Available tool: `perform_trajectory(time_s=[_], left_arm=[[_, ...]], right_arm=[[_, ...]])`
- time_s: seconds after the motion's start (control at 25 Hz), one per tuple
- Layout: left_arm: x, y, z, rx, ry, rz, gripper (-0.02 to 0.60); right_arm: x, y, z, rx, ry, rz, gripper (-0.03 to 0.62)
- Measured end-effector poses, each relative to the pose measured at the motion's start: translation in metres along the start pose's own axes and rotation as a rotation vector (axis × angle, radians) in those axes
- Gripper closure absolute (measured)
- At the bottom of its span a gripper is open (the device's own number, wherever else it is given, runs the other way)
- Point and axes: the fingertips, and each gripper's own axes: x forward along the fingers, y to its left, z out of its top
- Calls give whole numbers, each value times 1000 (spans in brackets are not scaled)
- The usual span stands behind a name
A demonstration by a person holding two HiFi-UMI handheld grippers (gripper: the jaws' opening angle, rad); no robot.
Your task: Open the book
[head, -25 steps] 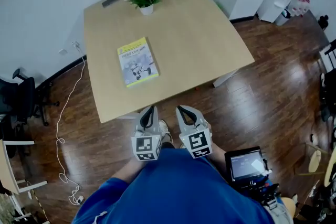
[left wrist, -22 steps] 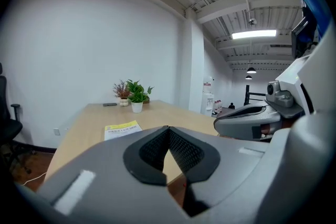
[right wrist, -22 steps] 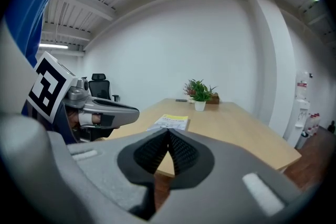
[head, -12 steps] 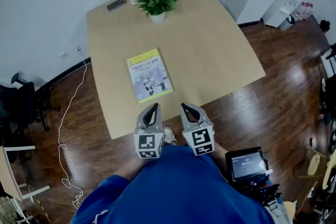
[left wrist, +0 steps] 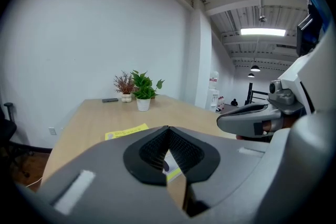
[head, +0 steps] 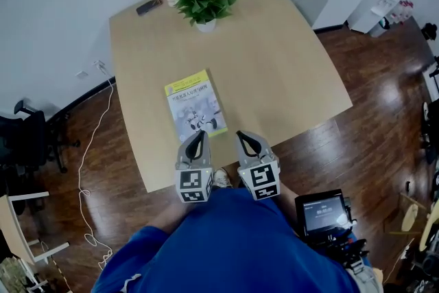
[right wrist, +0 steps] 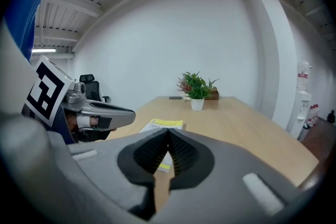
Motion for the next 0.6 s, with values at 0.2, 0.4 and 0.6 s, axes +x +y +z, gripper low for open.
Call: perform_trajectory(time_s=[0.2,0.4,0.6], left_arm=[[31,7,6,-12,24,55,574],[60,10,11,-16,58,109,574],[86,11,8,-21,91,153,574]], right_arm=[[27,-23,8,-9,0,56,591],[51,-50,18,-15,3,105,591],[72,-68,17,-18,16,156,591]])
